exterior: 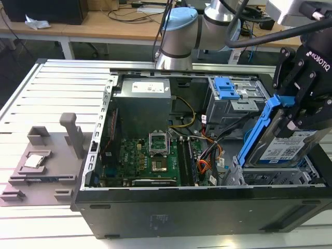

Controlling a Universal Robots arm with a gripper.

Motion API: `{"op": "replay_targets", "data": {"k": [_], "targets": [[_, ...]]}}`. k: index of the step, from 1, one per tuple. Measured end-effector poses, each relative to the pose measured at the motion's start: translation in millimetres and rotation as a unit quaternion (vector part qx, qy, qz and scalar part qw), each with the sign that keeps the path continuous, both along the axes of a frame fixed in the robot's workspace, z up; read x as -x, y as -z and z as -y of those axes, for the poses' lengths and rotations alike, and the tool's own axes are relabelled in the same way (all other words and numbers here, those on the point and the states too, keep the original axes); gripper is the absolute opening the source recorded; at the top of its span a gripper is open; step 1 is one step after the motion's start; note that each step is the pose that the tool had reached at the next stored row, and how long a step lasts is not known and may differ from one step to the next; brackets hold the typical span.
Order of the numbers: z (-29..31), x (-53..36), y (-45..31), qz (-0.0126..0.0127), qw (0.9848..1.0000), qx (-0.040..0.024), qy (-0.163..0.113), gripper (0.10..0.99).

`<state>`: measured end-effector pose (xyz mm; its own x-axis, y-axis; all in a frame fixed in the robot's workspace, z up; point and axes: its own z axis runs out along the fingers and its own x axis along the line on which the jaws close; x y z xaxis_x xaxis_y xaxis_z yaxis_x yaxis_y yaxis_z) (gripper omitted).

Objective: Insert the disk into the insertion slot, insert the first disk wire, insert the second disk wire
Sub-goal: 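Insert the disk into the insertion slot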

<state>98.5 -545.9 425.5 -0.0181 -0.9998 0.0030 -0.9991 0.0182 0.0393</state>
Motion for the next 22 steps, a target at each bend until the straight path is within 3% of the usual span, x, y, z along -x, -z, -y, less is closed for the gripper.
{"op": "replay_targets", "data": {"k": [22], "targets": [[0.0,0.0,24.1,0.0000,1.0000,0.0000,0.000,0.365]]}}
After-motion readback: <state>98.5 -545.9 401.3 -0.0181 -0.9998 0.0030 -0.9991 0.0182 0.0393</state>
